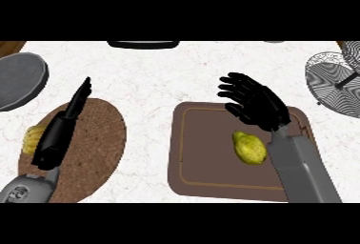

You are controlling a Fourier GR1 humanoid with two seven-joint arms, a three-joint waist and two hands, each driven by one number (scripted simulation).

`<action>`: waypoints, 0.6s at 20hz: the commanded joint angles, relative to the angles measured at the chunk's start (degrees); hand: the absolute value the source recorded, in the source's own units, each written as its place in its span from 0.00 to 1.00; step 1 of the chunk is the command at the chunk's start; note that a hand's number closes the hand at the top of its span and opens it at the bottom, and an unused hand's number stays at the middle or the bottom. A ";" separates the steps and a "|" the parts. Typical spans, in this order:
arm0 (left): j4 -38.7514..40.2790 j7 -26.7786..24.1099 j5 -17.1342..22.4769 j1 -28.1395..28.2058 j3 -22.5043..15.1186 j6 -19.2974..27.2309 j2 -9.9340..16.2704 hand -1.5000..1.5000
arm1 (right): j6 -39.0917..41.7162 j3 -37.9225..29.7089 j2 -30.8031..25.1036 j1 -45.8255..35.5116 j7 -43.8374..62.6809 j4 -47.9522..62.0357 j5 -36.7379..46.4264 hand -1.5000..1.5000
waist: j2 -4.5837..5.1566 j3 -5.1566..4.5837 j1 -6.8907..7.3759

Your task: Pick the pear from the tray and place it in the tiered basket

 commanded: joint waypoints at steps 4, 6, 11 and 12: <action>-2.05 2.91 -2.29 -1.51 -0.81 -0.80 0.14 0.50 | 17.40 -3.91 -12.83 -9.04 12.81 6.17 -9.59 0.00 | -0.01 -0.05 -1.04; -2.81 0.94 -2.74 1.85 -1.63 -0.21 -0.23 0.50 | 21.46 -1.17 -16.93 -11.01 19.01 5.08 -9.73 0.00 | -0.21 -0.13 -0.40; -2.40 0.44 -1.72 1.50 -0.56 -1.60 0.71 0.50 | 36.70 3.47 -28.61 -15.21 22.60 5.48 -3.44 0.00 | 0.08 -0.17 0.16; -2.16 2.24 -2.22 0.46 -1.07 -0.92 -0.29 0.50 | 38.16 3.78 -29.97 -17.95 24.02 4.90 -3.73 0.00 | -0.05 -0.17 -0.25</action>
